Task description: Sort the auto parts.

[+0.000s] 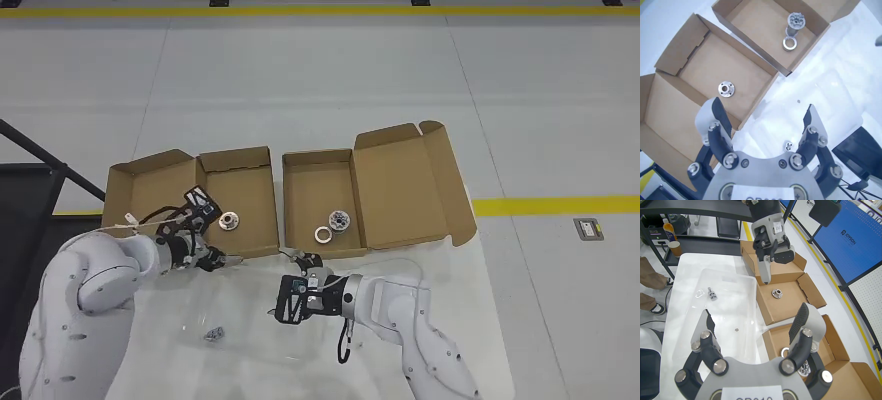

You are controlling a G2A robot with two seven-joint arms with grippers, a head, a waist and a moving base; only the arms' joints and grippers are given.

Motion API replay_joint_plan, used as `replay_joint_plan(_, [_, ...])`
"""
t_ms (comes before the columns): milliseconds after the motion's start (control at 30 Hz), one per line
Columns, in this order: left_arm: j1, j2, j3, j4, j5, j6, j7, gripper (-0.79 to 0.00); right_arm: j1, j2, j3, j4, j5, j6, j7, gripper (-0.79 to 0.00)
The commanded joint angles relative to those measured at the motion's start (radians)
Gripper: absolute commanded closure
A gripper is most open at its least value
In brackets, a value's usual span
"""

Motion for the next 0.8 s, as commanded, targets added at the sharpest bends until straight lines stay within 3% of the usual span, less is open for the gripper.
replay_joint_plan(0, [0.036,0.046,0.02,-0.019,0.014,-0.05,0.056,-0.785,0.0,0.0,0.0,0.0,0.0,0.0,0.0,-0.785])
replay_joint_plan(167, [0.081,0.168,0.107,-0.022,0.12,-0.166,0.171,-0.785,0.0,0.0,0.0,0.0,0.0,0.0,0.0,-0.785])
replay_joint_plan(300, [0.062,0.263,0.185,0.008,0.233,-0.262,0.268,-0.785,0.0,0.0,0.0,0.0,0.0,0.0,0.0,-0.785])
replay_joint_plan(767, [0.062,0.263,0.185,0.008,0.233,-0.262,0.268,-0.785,0.0,0.0,0.0,0.0,0.0,0.0,0.0,-0.785])
